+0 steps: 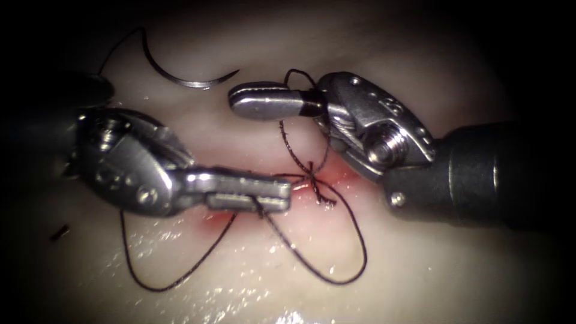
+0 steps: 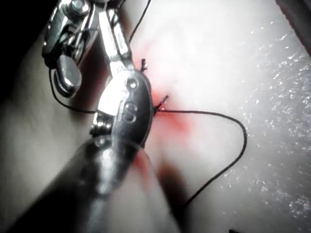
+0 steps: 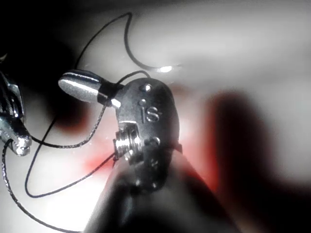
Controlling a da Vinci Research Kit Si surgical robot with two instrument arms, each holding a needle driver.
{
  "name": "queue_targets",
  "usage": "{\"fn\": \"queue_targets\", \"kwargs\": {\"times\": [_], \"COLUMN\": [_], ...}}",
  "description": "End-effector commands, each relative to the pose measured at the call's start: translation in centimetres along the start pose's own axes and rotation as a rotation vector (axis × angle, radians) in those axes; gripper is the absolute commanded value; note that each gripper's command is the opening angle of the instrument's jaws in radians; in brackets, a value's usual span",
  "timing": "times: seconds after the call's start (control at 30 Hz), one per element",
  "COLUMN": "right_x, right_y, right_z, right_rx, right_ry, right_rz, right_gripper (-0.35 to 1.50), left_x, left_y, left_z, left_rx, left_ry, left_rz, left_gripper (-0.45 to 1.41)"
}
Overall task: Wound Closure
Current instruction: With the right hand grasp the suture short end.
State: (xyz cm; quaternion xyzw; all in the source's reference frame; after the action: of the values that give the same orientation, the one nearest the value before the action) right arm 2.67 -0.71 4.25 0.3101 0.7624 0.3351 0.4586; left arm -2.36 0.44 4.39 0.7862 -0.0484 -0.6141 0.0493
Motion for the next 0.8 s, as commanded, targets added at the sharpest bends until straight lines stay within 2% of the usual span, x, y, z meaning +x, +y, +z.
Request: {"fn": "queue_targets", "kwargs": {"times": [0.03,0.23,0.37,0.63,0.73,0.8], "right_x": [0.11,0.42,0.62,0.65,0.65,0.63], "right_y": [0.02,-0.1,-0.18,-0.22,-0.23,-0.24], "right_z": [0.03,-0.05,-0.14,-0.26,-0.26,-0.25], "right_rx": [0.025,0.146,0.237,0.37,0.43,0.461], "right_ry": [0.004,0.012,-0.076,-0.225,-0.312,-0.413], "right_rz": [-0.016,0.03,0.025,-0.012,-0.032,-0.046], "right_gripper": [-0.35,-0.35,-0.35,-0.35,-0.35,-0.35], "left_x": [-0.11,-0.38,-0.59,-0.9,-0.98,-1.05], "left_y": [0.01,-0.03,-0.11,-0.21,-0.27,-0.36], "left_z": [0.02,-0.11,-0.19,-0.11,-0.09,-0.1], "left_rx": [0.004,0.013,0.034,0.042,0.027,0.018], "left_ry": [0.003,0.014,0.03,0.03,0.029,0.028], "left_rz": [-0.004,-0.039,-0.058,-0.098,-0.114,-0.121], "left_gripper": [-0.45,-0.45,-0.45,-0.45,-0.45,-0.45]}}
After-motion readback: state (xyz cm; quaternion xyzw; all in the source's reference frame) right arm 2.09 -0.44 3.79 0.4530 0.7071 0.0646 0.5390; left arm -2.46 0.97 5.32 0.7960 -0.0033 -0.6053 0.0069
